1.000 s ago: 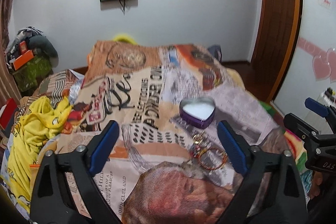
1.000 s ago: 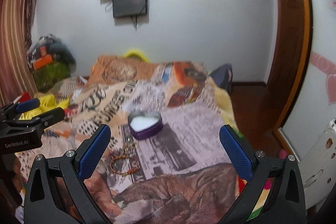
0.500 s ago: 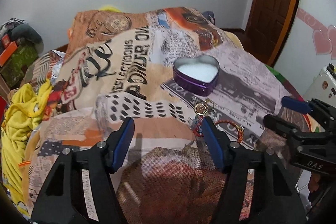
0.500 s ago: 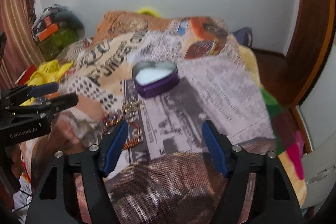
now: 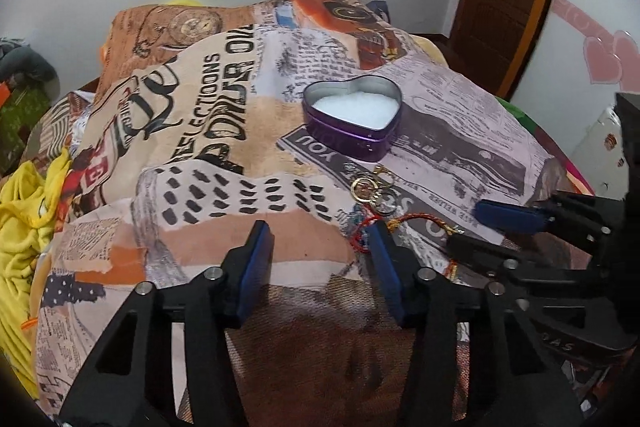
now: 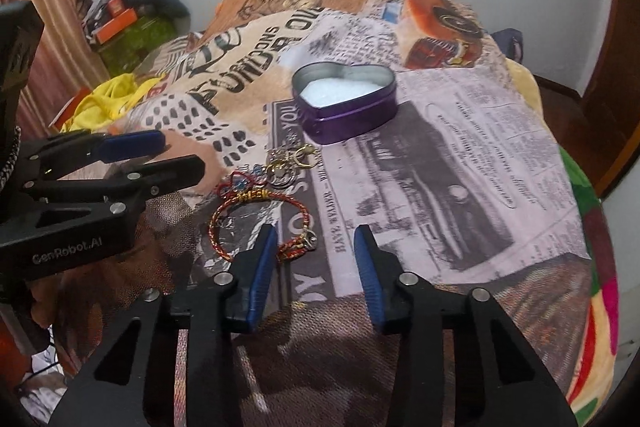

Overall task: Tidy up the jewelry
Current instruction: 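Lower the right tool toward the braided bracelet while the left tool approaches the red charm bracelet, then close the right tool on the braided bracelet while the left tool grips the charm bracelet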

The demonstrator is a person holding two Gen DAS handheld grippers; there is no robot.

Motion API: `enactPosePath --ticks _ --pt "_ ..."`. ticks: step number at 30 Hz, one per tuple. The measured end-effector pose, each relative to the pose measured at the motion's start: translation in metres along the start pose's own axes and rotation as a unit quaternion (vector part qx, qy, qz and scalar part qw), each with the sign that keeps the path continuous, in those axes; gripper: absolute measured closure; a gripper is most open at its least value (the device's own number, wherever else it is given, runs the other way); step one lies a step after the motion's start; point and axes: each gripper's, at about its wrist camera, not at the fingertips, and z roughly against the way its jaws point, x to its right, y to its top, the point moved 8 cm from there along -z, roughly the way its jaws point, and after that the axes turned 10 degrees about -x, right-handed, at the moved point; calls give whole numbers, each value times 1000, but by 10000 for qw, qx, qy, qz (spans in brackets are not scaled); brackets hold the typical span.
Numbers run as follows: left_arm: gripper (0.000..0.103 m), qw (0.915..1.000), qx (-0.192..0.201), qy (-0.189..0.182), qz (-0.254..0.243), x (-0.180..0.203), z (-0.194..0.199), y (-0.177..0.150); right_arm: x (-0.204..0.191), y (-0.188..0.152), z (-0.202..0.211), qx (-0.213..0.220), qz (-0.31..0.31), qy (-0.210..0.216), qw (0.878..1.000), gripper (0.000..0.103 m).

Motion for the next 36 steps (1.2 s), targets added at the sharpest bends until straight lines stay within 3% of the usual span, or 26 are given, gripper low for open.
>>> enactPosePath --ticks 12,25,33,36 --pt "60 9999 0 -51 -96 5 -6 1 0 -2 -5 -89 29 124 9999 75" --pt "60 9999 -17 -61 -158 8 -7 -1 25 -6 13 -15 -97 -257 9996 76" --pt "60 9988 -149 -228 -403 22 -15 -1 11 -3 9 -48 -92 114 9999 76" --pt "60 9986 -213 -284 -404 23 -20 0 2 -7 -7 -234 84 16 9997 76"
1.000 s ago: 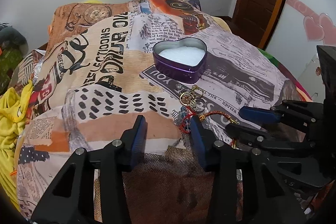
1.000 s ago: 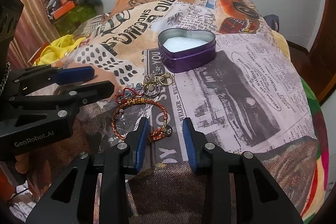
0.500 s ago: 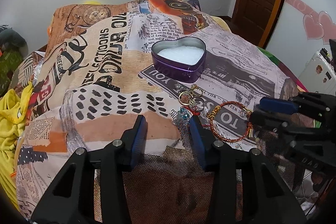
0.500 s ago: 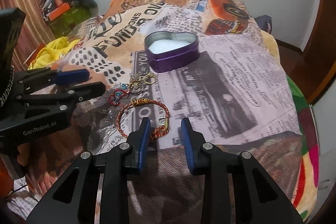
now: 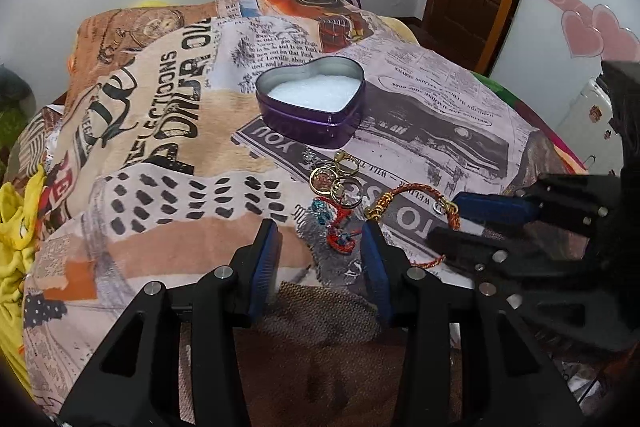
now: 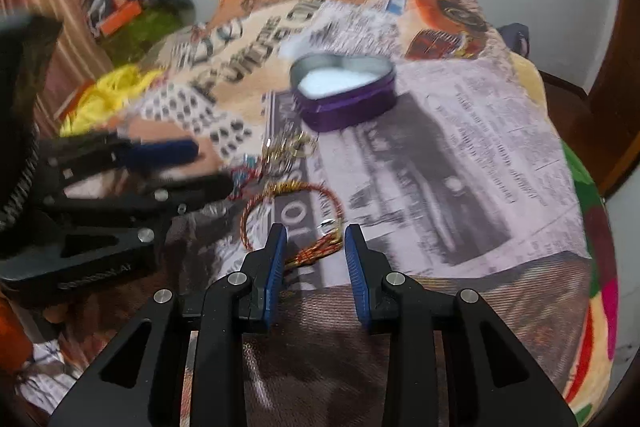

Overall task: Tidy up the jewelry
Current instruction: 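Close the right tool on the braided bracelet while the left tool grips the charm bracelet, then carry both bracelets up and over the purple heart tin with both tools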

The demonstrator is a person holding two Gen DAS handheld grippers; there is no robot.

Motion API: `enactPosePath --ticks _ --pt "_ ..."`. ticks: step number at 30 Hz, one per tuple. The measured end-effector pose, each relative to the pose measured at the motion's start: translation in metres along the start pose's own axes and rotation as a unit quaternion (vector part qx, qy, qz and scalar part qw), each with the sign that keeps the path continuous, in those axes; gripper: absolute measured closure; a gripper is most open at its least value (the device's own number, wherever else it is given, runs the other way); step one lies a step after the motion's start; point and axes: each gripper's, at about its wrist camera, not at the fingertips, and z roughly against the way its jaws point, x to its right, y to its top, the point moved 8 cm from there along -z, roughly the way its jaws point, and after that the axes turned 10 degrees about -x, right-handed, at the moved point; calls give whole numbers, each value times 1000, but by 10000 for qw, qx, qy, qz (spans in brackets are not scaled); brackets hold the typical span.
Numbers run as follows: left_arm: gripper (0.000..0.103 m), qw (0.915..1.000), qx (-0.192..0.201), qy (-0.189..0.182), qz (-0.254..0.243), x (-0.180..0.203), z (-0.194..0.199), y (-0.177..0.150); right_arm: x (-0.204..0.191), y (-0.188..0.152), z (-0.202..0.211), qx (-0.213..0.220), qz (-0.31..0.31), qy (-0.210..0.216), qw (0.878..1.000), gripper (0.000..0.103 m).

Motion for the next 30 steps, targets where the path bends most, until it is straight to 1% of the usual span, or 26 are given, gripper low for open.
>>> enactPosePath --ticks 3,5,7,8,9,10,11,16,20,30 --pt "60 10000 -60 -58 22 1 -6 2 2 -1 -4 24 -35 -42 10000 78" --pt "61 9999 -89 -85 30 1 -9 3 6 -1 -4 24 -88 -60 9999 87" --pt "67 9999 -102 -87 21 3 -11 4 9 -1 -4 34 -150 25 9999 89" --pt "78 9999 -132 -75 25 3 -13 4 11 -1 -4 44 -191 38 9998 90" --pt "90 9998 -179 -123 31 2 -16 4 11 -1 -3 53 -201 25 9998 91" --pt "96 9996 -211 -163 42 2 -17 3 12 -1 -3 63 -208 -8 9998 93" --pt "97 9996 -225 -179 65 2 -18 3 12 0 -2 77 -215 -21 9997 93" --pt "97 9994 -176 -273 134 0 -11 1 12 0 4 141 -263 -6 9996 93" --pt "97 9993 -82 -283 212 -4 0 1 14 4 18 291 -282 -43 9992 93" --pt "97 9989 298 -167 308 -10 39 8 14 16 48 691 -298 -168 9970 93"
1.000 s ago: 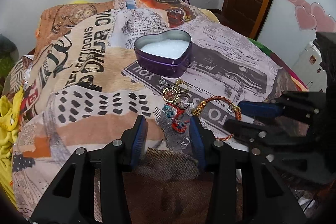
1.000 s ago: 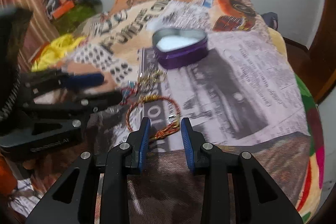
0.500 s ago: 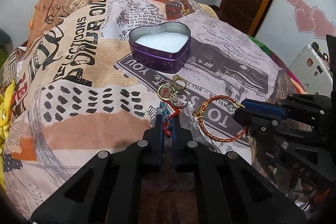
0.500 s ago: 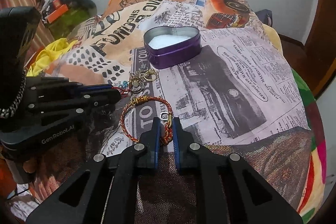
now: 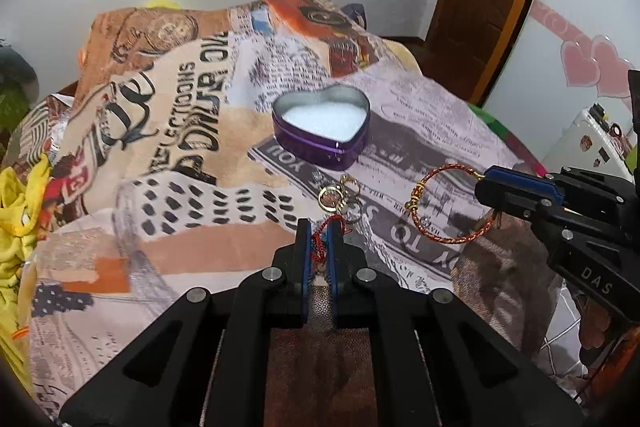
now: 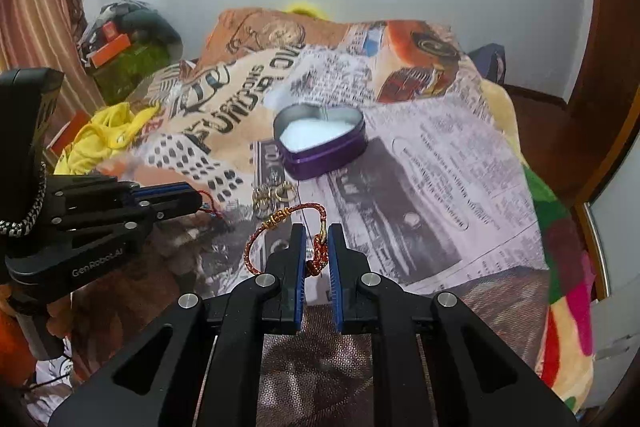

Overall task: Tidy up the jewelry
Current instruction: 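Carry both bracelets up and over the purple heart tin with both tools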

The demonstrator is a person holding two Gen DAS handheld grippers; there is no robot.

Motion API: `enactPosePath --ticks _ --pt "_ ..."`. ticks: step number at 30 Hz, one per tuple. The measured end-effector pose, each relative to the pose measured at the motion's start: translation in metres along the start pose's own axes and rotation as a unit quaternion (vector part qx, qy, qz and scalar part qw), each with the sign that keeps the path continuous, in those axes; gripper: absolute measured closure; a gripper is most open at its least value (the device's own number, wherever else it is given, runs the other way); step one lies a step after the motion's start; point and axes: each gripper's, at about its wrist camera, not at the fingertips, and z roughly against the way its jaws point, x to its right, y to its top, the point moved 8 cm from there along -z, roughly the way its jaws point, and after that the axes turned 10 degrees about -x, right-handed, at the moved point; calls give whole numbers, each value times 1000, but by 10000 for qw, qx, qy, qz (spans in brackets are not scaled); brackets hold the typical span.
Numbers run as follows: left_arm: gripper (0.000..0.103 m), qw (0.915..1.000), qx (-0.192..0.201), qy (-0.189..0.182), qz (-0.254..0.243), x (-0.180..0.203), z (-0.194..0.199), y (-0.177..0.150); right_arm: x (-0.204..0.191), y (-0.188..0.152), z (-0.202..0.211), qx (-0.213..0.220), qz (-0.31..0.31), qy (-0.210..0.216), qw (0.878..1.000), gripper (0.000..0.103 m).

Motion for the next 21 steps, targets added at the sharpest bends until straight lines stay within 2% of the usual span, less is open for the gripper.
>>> enactPosePath --ticks 12,21 --pt "97 9981 605 124 -65 -1 38 32 -4 30 24 478 110 -124 9987 93" --pt "97 9954 926 210 -127 -3 48 64 3 53 25 703 150 -168 9973 93"
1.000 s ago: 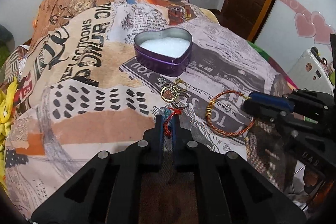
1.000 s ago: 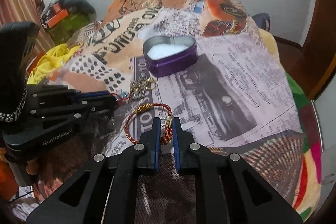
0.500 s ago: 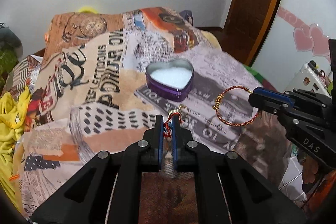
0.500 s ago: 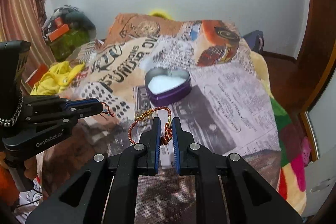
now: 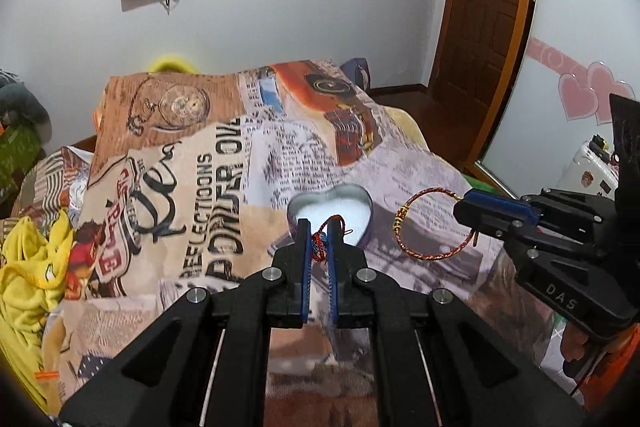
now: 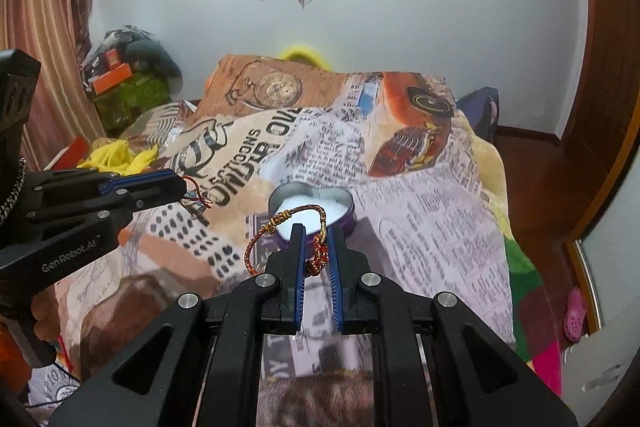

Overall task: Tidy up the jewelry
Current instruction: 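Carry both bracelets up and over the purple heart tin with both tools, then open both tools to drop the bracelets into the heart tin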

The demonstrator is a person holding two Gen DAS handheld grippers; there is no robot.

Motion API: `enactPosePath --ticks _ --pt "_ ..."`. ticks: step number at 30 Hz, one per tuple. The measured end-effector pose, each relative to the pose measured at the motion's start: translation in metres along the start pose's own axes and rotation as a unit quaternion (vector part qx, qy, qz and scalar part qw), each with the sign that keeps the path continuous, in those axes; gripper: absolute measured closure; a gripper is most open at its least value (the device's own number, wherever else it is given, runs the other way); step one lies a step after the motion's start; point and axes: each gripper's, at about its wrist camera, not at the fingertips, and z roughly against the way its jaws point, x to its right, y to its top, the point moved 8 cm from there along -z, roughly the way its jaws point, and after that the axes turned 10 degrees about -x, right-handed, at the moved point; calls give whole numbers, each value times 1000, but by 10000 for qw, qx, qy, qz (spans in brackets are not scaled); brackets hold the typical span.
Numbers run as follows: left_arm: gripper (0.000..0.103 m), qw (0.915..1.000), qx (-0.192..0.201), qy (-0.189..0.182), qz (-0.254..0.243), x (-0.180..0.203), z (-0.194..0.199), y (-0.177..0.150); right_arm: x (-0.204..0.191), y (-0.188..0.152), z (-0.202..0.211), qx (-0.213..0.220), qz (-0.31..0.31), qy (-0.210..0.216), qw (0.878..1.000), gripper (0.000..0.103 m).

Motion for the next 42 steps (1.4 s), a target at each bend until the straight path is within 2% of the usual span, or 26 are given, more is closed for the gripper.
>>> enactPosePath --ticks 8,21,32,42 --pt "97 10000 78 45 4 -5 -13 19 9 18 -14 91 16 -64 9999 93" --pt "97 9998 -170 26 43 -10 -55 33 18 34 -43 24 162 -115 9998 93" --pt "97 9984 -561 -90 -7 -13 -95 36 13 38 -77 -300 350 128 9989 93" --pt "97 9961 -855 -217 -46 -8 -126 33 14 32 -105 -760 410 360 9956 93"
